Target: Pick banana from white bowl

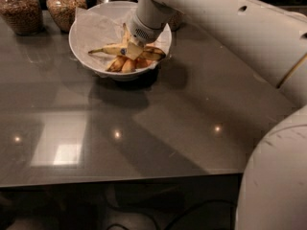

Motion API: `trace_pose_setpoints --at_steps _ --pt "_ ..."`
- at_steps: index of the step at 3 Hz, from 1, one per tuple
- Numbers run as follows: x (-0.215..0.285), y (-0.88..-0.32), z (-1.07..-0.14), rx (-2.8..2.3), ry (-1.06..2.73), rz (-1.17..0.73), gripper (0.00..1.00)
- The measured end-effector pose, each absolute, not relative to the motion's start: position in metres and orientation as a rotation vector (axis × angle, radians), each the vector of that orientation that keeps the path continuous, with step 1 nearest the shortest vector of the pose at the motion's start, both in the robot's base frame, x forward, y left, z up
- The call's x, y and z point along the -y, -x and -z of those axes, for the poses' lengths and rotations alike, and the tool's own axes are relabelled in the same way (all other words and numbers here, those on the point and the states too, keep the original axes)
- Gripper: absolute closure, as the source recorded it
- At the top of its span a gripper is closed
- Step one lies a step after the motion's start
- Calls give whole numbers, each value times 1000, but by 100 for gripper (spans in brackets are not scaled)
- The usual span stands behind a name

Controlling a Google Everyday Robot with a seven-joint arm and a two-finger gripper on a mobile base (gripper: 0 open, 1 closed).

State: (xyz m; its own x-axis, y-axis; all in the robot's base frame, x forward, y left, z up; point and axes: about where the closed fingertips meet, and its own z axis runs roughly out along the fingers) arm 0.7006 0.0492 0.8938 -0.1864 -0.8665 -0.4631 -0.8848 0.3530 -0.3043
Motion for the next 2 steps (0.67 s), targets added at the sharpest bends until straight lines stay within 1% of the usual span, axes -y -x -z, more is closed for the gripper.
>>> trace_pose_setpoints --at_steps 2 --pt "-37 -682 -930 -1983 1483 -63 100"
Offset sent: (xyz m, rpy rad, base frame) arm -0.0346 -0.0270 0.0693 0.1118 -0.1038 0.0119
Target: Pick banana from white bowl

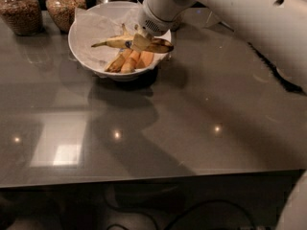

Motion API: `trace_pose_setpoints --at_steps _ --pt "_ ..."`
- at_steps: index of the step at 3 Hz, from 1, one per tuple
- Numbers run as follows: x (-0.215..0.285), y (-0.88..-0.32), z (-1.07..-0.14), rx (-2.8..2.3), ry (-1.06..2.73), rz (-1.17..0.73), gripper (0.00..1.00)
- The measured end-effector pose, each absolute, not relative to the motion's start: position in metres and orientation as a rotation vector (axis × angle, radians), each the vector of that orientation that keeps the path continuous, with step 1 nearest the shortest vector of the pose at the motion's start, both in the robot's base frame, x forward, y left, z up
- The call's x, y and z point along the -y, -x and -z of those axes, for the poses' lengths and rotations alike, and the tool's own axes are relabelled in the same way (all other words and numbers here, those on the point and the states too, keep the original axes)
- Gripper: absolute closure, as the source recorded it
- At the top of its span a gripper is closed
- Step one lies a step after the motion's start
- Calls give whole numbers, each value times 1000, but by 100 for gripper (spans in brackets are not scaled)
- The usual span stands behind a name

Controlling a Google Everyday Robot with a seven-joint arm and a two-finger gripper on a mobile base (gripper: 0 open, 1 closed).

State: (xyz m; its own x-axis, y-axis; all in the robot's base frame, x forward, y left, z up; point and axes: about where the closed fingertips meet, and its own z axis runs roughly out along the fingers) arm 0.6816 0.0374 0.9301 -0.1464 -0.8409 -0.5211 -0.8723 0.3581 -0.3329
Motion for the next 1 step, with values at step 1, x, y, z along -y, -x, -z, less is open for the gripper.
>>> trace_pose_setpoints --at_steps 1 --pt "-27 -655 -961 -1914 1455 -119 100"
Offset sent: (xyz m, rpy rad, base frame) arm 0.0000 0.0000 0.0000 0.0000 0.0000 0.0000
